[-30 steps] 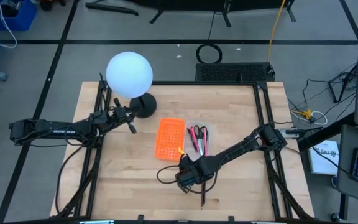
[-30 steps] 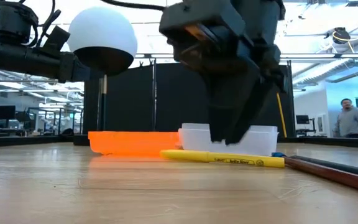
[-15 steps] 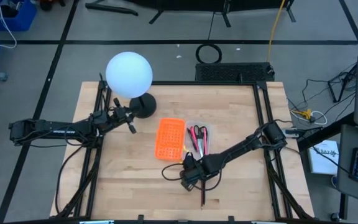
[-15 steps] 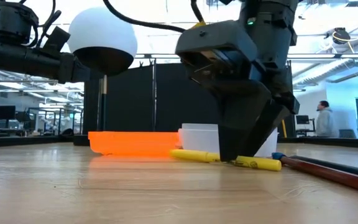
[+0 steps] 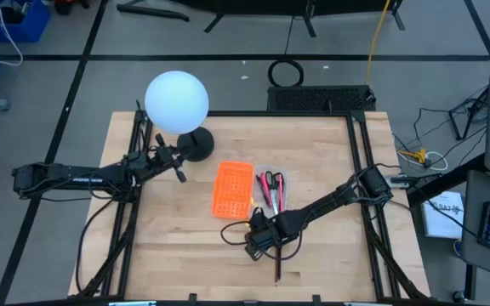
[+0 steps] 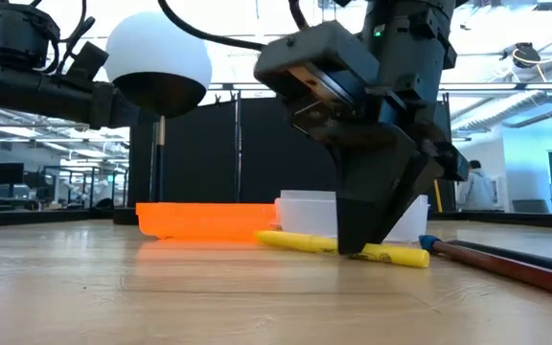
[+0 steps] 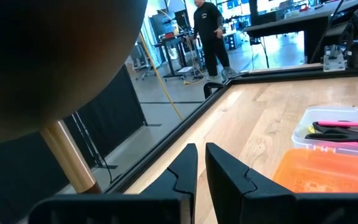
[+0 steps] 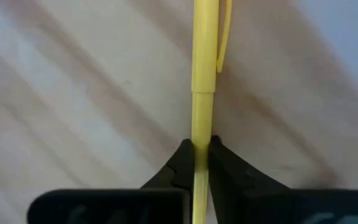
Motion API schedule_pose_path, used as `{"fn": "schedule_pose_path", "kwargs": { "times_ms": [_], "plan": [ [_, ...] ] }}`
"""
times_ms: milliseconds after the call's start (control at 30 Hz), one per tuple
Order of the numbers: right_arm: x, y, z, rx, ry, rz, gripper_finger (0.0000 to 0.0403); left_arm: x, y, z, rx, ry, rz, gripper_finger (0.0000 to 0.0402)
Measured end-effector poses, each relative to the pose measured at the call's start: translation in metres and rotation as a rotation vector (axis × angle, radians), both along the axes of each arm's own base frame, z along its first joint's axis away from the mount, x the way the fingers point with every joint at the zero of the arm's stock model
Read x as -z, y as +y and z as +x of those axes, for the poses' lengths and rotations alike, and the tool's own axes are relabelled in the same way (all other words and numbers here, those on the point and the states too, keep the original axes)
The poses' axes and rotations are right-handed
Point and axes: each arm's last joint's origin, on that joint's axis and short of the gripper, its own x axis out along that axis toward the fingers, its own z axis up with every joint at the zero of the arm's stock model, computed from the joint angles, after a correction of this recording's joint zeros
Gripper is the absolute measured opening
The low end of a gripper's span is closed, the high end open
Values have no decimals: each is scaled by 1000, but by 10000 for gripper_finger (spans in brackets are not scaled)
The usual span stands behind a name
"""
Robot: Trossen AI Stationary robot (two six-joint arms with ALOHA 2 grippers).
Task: Pick & place school supplies into a supply box
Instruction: Put the yellow pen into the orange supply box
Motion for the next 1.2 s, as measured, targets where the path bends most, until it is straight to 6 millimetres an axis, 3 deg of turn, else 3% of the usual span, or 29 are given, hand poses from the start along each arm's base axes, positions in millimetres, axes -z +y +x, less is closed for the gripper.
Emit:
{"fn": "schedule_pose_path", "kwargs": {
  "times_ms": [333,667,900,1200],
  "plan": [
    [-8,8,11,-24,-140,80,17,0,0,0,0,0,0,42],
    [-61,9,8,-27,-351,16,17,1,0,0,1,11,-10,42],
    [-87,10,1,1,-444,-45,17,2,0,0,2,11,-11,42],
    [-138,-21,-15,338,-559,-152,17,2,0,0,2,10,-18,42]
  ]
}}
